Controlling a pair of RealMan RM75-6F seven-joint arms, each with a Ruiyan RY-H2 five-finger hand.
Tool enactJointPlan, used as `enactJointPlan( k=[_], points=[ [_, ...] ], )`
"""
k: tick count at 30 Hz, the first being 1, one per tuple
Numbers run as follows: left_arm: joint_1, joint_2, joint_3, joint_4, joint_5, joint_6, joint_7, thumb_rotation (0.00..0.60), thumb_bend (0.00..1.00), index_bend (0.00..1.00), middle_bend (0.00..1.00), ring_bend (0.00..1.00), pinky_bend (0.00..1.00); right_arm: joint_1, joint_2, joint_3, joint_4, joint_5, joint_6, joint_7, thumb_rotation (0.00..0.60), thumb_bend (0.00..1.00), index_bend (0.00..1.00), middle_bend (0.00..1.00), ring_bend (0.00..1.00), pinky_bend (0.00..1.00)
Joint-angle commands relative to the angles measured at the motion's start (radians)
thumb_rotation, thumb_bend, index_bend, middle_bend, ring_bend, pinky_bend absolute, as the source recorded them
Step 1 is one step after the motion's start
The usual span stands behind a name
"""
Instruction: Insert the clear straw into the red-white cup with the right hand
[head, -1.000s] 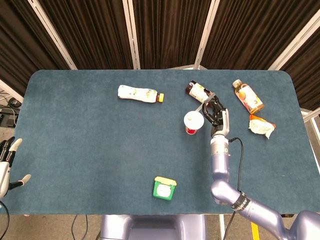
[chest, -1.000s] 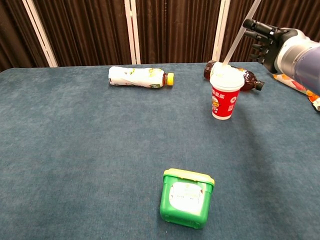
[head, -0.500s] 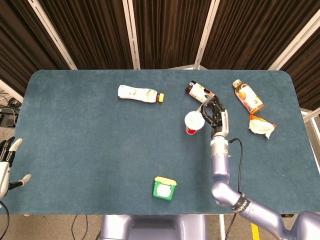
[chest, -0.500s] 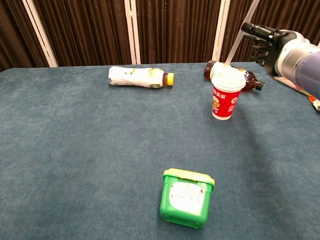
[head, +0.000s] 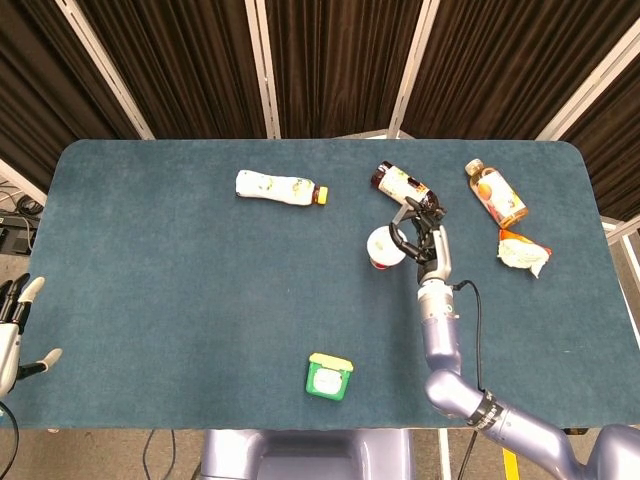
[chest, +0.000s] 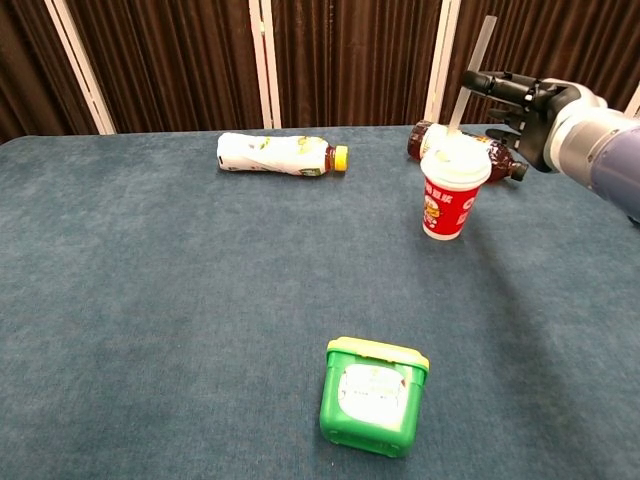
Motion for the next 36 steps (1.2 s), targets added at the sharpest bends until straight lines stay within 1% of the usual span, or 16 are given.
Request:
enactJointPlan(
  k=[1,3,15,18,21,24,27,29,31,33,36],
  points=[
    [0.000,0.000,0.000,0.000,0.000,0.000,0.000,0.600,0.05,0.00,0.00,0.00,0.00,-0.004,0.004,-0.008,0.002,-0.009,-0.013,0.006,0.600,0.26,0.37,0.06,0.00,0.00],
    [0.000,0.000,0.000,0.000,0.000,-0.001,0.000,0.600,0.05,0.00,0.00,0.00,0.00,-0.006,0.009,-0.011,-0.001,-0.013,-0.025,0.012,0.600,0.25,0.34,0.05,0.00,0.00],
    [0.000,0.001,0.000,0.000,0.000,-0.001,0.000,0.600,0.05,0.00,0.00,0.00,0.00,-0.023,0.032,-0.016,-0.021,-0.031,-0.035,0.029,0.600,0.25,0.34,0.04,0.00,0.00],
    [0.000,0.001,0.000,0.000,-0.001,-0.001,-0.002,0.600,0.05,0.00,0.00,0.00,0.00,-0.039,0.061,-0.019,-0.053,-0.061,-0.024,0.021,0.600,0.24,0.33,0.03,0.00,0.00],
    [0.000,0.001,0.000,0.000,-0.001,-0.001,-0.002,0.600,0.05,0.00,0.00,0.00,0.00,-0.056,0.098,-0.022,-0.082,-0.085,-0.010,0.003,0.600,0.22,0.29,0.01,0.00,0.00],
    [0.000,0.001,0.000,-0.001,-0.001,-0.001,-0.001,0.600,0.05,0.00,0.00,0.00,0.00,-0.093,0.169,-0.033,-0.133,-0.130,0.018,-0.041,0.600,0.20,0.26,0.00,0.00,0.00],
    [0.000,0.000,0.000,0.000,0.000,0.000,0.000,0.600,0.05,0.00,0.00,0.00,0.00,-0.156,0.288,-0.081,-0.202,-0.203,0.048,-0.131,0.600,0.17,0.24,0.00,0.00,0.00],
    [0.000,0.000,0.000,-0.001,0.000,0.001,0.001,0.600,0.05,0.00,0.00,0.00,0.00,-0.190,0.358,-0.121,-0.231,-0.248,0.065,-0.198,0.600,0.15,0.19,0.00,0.00,0.00],
    [0.001,-0.001,0.000,0.000,0.000,0.002,0.003,0.600,0.05,0.00,0.00,0.00,0.00,-0.227,0.432,-0.178,-0.250,-0.301,0.094,-0.295,0.600,0.12,0.16,0.00,0.00,0.00],
    [0.001,-0.002,0.000,-0.001,0.000,0.002,0.004,0.600,0.05,0.00,0.00,0.00,0.00,-0.246,0.470,-0.218,-0.256,-0.335,0.110,-0.357,0.600,0.09,0.14,0.00,0.00,0.00],
    [0.001,-0.003,0.000,-0.001,0.000,0.004,0.008,0.600,0.05,0.00,0.00,0.00,0.00,-0.283,0.533,-0.319,-0.243,-0.428,0.160,-0.528,0.600,0.06,0.08,0.00,0.00,0.00]
  ],
)
